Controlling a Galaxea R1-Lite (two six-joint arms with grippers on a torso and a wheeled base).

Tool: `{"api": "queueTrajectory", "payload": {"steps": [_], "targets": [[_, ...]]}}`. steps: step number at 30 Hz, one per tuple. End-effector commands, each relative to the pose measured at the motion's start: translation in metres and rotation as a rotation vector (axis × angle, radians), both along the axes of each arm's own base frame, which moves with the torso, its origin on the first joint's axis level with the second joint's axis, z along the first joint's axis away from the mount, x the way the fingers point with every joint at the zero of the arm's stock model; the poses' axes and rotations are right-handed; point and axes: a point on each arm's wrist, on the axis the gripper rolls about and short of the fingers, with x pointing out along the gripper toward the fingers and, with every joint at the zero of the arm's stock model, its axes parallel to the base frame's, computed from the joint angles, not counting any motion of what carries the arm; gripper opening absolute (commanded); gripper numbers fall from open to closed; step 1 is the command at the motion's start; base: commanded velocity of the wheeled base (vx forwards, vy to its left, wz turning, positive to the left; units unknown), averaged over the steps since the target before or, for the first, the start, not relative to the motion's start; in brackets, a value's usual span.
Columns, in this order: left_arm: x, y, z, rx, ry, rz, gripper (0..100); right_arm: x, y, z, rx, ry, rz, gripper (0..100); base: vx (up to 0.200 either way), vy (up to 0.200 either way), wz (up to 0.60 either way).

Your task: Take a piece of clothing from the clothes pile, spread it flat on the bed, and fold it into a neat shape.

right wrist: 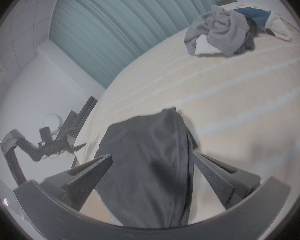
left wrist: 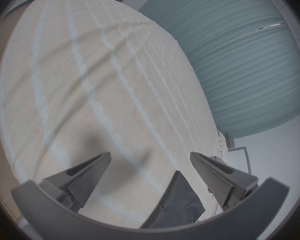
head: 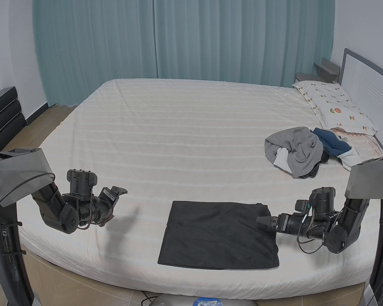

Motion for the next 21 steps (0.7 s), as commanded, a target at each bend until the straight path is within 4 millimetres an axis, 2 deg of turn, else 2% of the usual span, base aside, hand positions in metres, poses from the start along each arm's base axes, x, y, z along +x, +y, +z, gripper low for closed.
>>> {"api": "queueTrajectory", "payload": {"steps": [1, 2, 4, 11, 19, 20, 21], "targets": [[0.000, 0.000, 0.000, 0.000, 0.001, 0.000, 100, 0.034, 0.006, -0.027, -0.002, 0.018, -0.057, 100, 0.000, 0.000, 0.00], [0.000, 0.000, 0.000, 0.000, 0.001, 0.000, 100, 0.052, 0.007, -0.028, 0.008, -0.025, -0.070, 100, 0.000, 0.000, 0.00], [0.000, 0.000, 0.000, 0.000, 0.001, 0.000, 100, 0.059, 0.008, -0.027, 0.008, -0.027, -0.072, 100, 0.000, 0.000, 0.00], [0.000, 0.000, 0.000, 0.000, -0.001, 0.000, 100, 0.066, 0.008, -0.026, 0.018, -0.012, -0.082, 100, 0.000, 0.000, 0.00], [0.000, 0.000, 0.000, 0.000, 0.001, 0.000, 100, 0.067, -0.002, -0.025, 0.053, 0.010, -0.135, 100, 0.000, 0.000, 0.00], [0.000, 0.000, 0.000, 0.000, 0.001, 0.000, 100, 0.067, -0.002, -0.025, 0.056, 0.012, -0.137, 0, 0.000, 0.000, 0.00], [0.000, 0.000, 0.000, 0.000, 0.001, 0.000, 100, 0.066, -0.003, -0.025, 0.056, 0.016, -0.138, 0, 0.000, 0.000, 0.00]]}}
